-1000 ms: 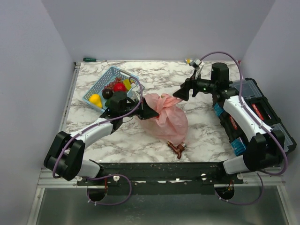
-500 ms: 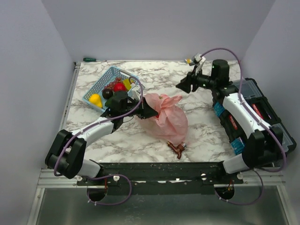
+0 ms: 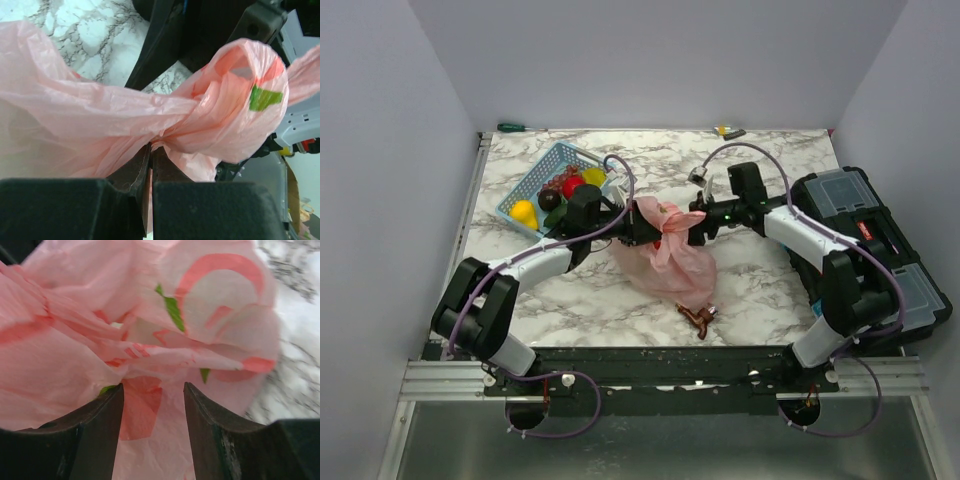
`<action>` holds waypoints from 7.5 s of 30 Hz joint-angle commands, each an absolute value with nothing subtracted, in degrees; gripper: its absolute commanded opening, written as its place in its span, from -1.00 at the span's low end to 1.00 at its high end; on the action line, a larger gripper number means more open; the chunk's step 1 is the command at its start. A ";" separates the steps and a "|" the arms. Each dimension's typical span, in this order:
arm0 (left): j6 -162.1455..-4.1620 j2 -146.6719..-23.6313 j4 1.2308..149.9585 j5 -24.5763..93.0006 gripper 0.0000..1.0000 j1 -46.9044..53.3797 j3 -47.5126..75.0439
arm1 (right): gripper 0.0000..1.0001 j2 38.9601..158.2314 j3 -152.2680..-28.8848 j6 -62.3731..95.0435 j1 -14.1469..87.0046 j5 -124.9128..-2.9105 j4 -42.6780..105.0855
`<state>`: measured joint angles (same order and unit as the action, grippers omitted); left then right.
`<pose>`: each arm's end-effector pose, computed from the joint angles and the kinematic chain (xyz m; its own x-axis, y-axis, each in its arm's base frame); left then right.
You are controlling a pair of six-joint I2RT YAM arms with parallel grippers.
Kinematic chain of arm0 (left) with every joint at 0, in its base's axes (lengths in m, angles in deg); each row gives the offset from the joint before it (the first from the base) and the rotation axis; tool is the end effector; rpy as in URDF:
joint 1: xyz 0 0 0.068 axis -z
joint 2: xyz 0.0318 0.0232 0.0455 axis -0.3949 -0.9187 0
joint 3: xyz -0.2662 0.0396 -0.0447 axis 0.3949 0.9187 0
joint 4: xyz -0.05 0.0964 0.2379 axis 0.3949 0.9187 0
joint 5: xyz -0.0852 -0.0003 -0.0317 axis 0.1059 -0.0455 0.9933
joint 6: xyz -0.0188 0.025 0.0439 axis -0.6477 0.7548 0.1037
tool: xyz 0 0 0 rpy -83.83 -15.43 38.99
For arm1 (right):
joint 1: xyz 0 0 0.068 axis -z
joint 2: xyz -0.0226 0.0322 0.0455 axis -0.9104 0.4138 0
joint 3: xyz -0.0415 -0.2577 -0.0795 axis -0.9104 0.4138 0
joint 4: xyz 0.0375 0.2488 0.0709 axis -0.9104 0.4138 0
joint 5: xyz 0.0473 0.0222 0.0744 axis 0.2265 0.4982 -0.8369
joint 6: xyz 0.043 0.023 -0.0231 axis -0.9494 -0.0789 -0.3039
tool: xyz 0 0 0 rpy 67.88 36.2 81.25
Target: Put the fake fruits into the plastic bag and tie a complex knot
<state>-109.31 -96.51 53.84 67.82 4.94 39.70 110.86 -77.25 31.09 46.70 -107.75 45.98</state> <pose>0.2767 -0.1753 0.2347 -0.7601 -0.1096 -0.6405 0.5692 0.3632 -0.7376 0.3151 0.1370 0.2325 -0.5805 -0.2892 -0.7612 -0.7997 0.3788 0.4659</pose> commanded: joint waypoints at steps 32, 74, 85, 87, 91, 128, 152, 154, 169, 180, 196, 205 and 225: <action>-107.93 -98.05 49.19 94.57 -1.00 2.75 39.28 | 0.78 111.19 -79.63 9.38 37.02 -114.78 34.90; -119.51 -99.80 35.08 88.17 -1.00 2.58 42.21 | 0.35 102.77 -84.36 22.48 46.15 -111.45 58.28; -122.74 -101.40 32.15 86.97 -1.00 2.66 40.93 | 0.49 103.62 -75.56 13.14 43.06 -114.13 45.43; -125.24 -102.25 29.28 86.60 -1.00 2.73 40.84 | 0.52 104.12 -74.95 13.08 41.67 -113.76 44.50; -129.64 -103.36 24.18 86.36 -1.00 3.01 40.51 | 0.61 105.40 -73.79 10.45 39.04 -113.26 40.31; -116.97 -101.77 38.73 90.99 -1.00 5.17 40.48 | 1.00 103.76 -80.94 21.75 37.69 -111.16 55.28; -116.42 -102.38 37.94 91.43 -1.00 6.45 40.10 | -0.06 106.88 -83.39 18.41 40.87 -117.29 46.98; -116.00 -102.63 38.35 91.37 -1.00 6.94 39.62 | -0.07 107.16 -83.57 16.34 40.00 -116.31 43.84; -123.58 -104.74 28.95 89.07 -1.00 5.71 40.25 | 0.37 103.56 -80.33 15.64 36.86 -110.55 46.61; -127.30 -105.44 24.05 89.31 -1.00 5.38 41.13 | 0.74 100.10 -75.96 17.63 39.24 -111.37 51.74; -139.15 -111.45 13.19 87.37 -1.00 9.59 40.95 | 0.75 106.08 -77.43 0.62 35.59 -115.01 28.86; -138.11 -110.47 13.51 87.65 -1.00 7.94 41.11 | 1.00 100.99 -82.17 19.77 38.28 -108.45 54.98; -138.19 -110.65 12.35 88.00 -1.00 7.89 40.89 | -0.14 93.57 -78.22 23.66 49.82 -112.54 64.92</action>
<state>-138.51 -110.80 15.42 88.45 7.98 40.70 96.87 -82.97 24.21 50.18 -108.72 64.19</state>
